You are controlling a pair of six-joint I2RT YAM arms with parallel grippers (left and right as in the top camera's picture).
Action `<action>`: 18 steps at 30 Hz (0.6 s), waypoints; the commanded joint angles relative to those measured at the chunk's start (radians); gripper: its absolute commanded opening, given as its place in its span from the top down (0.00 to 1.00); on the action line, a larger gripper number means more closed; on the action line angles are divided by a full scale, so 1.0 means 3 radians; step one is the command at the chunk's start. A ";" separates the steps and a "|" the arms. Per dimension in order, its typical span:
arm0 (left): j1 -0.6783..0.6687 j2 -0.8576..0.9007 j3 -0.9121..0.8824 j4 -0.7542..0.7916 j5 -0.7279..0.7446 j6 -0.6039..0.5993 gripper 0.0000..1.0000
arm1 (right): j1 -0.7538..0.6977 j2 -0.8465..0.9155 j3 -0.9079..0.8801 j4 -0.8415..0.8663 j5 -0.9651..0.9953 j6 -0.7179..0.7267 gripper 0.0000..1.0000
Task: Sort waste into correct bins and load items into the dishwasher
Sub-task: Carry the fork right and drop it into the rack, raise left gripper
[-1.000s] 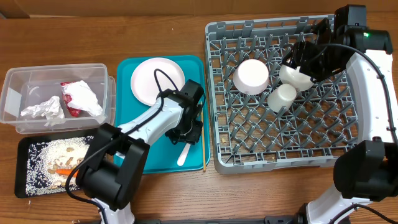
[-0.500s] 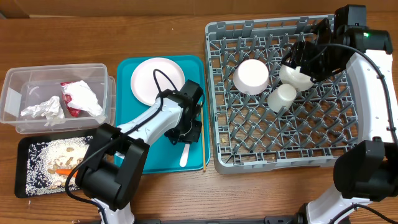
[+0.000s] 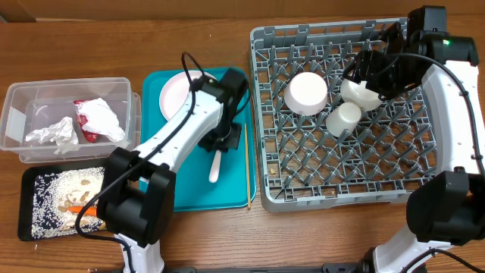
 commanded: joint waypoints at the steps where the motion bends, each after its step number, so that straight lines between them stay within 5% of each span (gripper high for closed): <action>1: 0.0010 -0.0006 0.0529 -0.0225 0.0008 -0.0223 0.96 | -0.0006 -0.0062 0.0062 0.0010 0.0013 -0.0011 0.29; 4: 0.0005 -0.0006 0.0767 -0.0275 0.0317 -0.0291 0.96 | -0.0006 -0.0062 0.0062 0.0010 0.0013 -0.0011 0.29; 9: -0.0145 -0.0006 0.0849 0.0172 0.0716 -0.0945 0.96 | -0.0006 -0.0062 0.0062 0.0014 0.0013 -0.0011 0.29; 18: -0.0779 -0.0005 0.0848 0.1038 0.0618 -0.1294 0.96 | -0.0006 -0.0062 0.0062 0.0010 0.0013 -0.0013 0.29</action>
